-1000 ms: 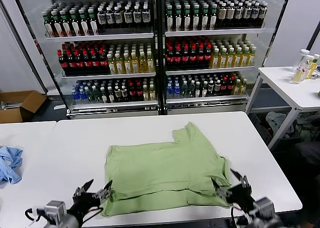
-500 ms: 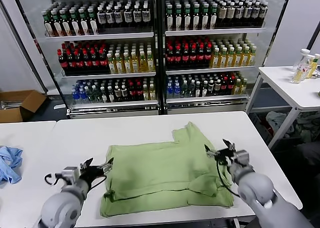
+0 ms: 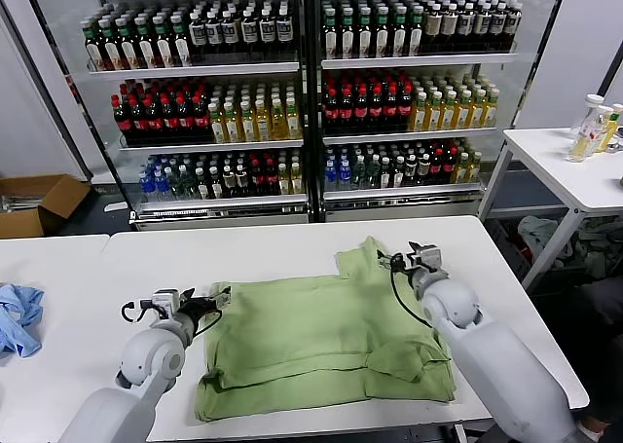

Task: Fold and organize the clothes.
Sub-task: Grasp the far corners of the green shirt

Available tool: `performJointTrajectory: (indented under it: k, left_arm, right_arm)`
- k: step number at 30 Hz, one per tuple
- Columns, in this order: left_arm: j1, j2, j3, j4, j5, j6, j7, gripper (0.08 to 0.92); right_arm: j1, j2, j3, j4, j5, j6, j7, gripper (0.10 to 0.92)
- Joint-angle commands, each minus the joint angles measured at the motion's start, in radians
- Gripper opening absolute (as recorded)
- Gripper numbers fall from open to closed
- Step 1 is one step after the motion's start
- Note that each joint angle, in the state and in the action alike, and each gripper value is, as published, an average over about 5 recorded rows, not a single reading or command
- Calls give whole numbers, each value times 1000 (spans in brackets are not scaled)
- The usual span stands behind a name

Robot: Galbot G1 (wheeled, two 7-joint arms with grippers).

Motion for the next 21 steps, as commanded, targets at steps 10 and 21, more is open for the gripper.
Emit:
performJointTrajectory:
  k: [10, 21]
  left_arm:
    - [-65, -23, 42, 98, -24, 0, 15, 823]
    - [-19, -29, 32, 67, -31, -1, 55, 576]
  right_arm:
    - [94, 141, -26, -305, -8, 6, -19, 820]
    - [85, 145, -38, -311, 15, -21, -47, 541]
